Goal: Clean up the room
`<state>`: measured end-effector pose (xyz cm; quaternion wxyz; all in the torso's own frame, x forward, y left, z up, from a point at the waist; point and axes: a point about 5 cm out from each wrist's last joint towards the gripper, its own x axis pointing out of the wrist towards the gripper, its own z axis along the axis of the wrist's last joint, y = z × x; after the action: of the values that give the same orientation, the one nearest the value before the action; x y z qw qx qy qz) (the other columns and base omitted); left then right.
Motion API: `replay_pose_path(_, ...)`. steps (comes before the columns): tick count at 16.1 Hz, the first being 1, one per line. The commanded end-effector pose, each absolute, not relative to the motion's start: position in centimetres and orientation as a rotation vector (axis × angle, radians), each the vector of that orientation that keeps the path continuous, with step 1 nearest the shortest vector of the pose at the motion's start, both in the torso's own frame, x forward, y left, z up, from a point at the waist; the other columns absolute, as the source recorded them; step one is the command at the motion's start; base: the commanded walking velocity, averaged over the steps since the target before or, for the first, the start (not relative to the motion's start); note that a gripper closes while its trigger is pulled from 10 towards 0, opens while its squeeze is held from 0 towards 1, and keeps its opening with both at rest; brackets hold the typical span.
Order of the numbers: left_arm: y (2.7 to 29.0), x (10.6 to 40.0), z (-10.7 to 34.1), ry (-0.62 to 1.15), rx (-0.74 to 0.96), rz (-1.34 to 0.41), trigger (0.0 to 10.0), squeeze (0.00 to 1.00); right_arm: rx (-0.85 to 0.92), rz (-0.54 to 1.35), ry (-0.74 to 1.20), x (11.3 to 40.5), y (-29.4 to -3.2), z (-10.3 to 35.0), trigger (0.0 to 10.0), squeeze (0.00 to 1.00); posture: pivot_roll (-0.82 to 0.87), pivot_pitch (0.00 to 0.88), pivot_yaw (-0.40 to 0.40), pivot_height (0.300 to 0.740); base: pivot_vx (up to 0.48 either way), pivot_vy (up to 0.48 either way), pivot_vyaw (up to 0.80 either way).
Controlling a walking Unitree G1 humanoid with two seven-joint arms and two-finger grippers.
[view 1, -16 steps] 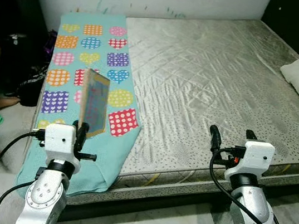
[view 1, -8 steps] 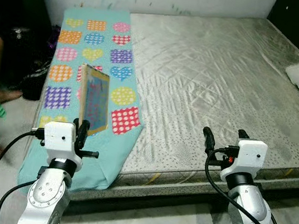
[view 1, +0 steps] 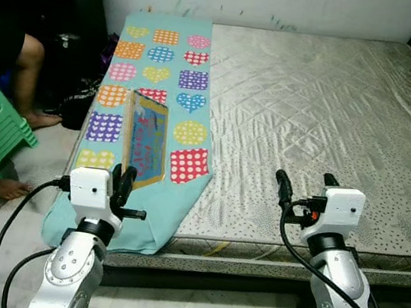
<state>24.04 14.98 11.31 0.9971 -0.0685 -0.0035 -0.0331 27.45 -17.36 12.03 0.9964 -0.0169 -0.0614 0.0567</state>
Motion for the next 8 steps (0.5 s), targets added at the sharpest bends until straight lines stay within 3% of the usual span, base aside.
replay_pose_path(1, 15.16, 24.14, 12.59, -0.063, -0.138, -0.064, 10.0, 0.00, -0.025, 0.123, -0.122, 27.71, -17.16, 12.20, 10.0, 0.00, -0.13, 0.119, 0.000, 0.740, 0.281, 0.000, 0.00)
replay_pose_path(8, 15.05, 23.99, 12.46, -0.059, -0.146, -0.068, 10.0, 0.00, -0.025, 0.120, -0.122, 27.81, -17.12, 12.14, 10.0, 0.00, -0.13, 0.123, 0.000, 0.740, 0.295, 0.000, 0.00)
